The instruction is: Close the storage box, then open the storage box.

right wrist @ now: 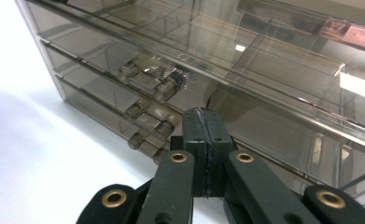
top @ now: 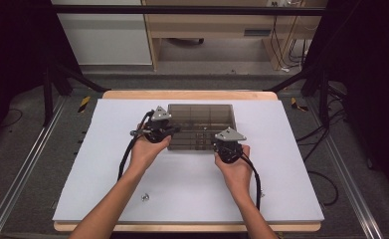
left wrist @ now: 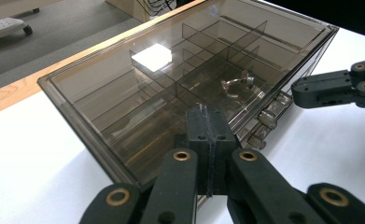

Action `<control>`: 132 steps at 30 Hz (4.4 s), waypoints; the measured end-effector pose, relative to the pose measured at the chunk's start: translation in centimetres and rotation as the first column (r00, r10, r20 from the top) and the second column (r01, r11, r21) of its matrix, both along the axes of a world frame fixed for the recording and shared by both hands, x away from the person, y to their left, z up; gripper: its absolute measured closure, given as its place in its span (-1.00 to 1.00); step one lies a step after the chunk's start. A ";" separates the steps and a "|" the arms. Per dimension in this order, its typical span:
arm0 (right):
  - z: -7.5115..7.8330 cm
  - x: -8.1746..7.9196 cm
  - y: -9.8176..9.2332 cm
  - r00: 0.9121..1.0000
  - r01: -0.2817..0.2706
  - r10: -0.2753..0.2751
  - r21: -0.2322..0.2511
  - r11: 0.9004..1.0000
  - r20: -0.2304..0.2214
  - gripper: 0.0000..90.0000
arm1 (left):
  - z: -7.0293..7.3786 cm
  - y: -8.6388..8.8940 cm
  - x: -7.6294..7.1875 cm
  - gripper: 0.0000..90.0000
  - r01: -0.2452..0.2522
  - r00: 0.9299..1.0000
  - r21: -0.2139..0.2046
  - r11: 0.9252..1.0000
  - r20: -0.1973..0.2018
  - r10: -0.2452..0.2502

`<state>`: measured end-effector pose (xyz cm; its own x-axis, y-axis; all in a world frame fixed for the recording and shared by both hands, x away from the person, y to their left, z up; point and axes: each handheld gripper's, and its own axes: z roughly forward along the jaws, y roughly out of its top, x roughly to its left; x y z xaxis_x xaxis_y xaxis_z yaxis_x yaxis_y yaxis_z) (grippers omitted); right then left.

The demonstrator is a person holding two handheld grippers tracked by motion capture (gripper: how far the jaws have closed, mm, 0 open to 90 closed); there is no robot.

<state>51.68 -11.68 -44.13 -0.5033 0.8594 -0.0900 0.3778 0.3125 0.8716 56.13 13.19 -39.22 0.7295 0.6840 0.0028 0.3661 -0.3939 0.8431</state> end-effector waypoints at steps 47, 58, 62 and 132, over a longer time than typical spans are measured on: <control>-2.0 -4.6 4.4 0.980 -0.036 0.132 -0.516 0.856 0.151 0.30 | -4.7 13.3 -8.3 -0.87 -0.234 0.972 0.051 0.971 0.052 0.231; -2.3 -4.8 5.2 0.965 -0.003 0.167 -0.630 0.777 0.201 0.38 | -5.5 13.3 -8.8 -0.87 -0.243 0.968 0.056 0.968 0.079 0.238; -2.2 -4.8 5.3 0.962 -0.015 0.183 -0.631 0.775 0.202 0.39 | -5.6 13.4 -8.9 -0.87 -0.246 0.967 0.050 0.968 0.083 0.242; -4.7 -2.5 8.8 0.881 0.111 0.382 -0.906 0.408 0.280 0.80 | -5.9 13.1 -9.4 -0.84 -0.211 0.976 0.053 0.976 0.068 0.208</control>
